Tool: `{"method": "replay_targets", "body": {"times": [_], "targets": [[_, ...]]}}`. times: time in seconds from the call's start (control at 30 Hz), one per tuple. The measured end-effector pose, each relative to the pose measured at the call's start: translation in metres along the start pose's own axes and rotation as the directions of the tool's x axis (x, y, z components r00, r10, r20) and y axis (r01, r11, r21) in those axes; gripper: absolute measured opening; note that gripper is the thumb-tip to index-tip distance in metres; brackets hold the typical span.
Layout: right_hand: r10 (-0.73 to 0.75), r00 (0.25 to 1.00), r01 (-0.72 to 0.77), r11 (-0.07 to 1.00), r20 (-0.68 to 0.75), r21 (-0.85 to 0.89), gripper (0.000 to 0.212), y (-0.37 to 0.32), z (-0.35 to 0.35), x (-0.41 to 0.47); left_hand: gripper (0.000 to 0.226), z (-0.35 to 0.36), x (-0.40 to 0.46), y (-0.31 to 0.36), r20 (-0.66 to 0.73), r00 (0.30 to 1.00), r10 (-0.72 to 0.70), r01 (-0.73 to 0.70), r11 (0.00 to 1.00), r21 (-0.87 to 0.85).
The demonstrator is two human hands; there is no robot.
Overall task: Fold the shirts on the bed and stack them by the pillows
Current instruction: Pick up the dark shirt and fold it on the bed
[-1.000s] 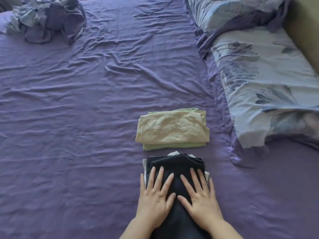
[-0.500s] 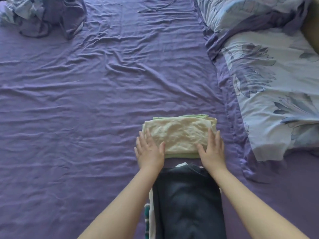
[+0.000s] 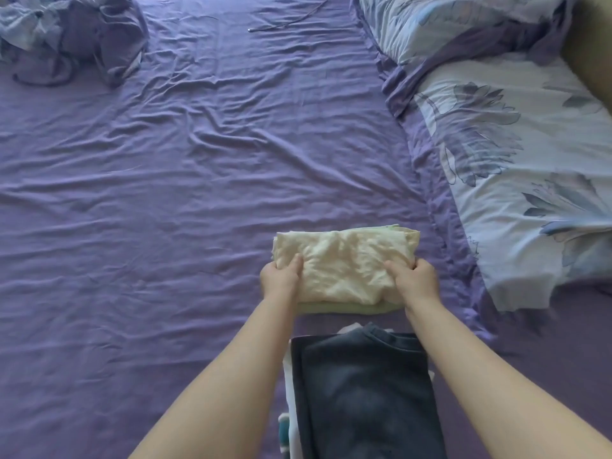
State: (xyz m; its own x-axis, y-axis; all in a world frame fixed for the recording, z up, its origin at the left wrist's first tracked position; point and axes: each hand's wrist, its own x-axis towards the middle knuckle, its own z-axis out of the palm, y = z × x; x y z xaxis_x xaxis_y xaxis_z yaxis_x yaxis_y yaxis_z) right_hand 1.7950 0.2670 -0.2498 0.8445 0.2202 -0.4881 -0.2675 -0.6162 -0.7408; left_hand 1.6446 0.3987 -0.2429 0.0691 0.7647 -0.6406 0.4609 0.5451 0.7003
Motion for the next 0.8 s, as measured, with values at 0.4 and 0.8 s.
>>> {"method": "replay_targets", "body": {"times": [0.4,0.8], "targets": [[-0.061,0.985,0.138,0.83,-0.159,0.541,0.033,-0.016,-0.066,-0.178,0.008,-0.029,-0.092,0.107,0.408,0.75,0.521,-0.636,0.739,0.223],[0.184,0.977,-0.104,0.845,-0.104,0.524,0.057,0.118,-0.074,-0.33,0.028,-0.012,-0.155,0.002,0.799,0.526,0.292,-0.83,-0.027,0.557]]}}
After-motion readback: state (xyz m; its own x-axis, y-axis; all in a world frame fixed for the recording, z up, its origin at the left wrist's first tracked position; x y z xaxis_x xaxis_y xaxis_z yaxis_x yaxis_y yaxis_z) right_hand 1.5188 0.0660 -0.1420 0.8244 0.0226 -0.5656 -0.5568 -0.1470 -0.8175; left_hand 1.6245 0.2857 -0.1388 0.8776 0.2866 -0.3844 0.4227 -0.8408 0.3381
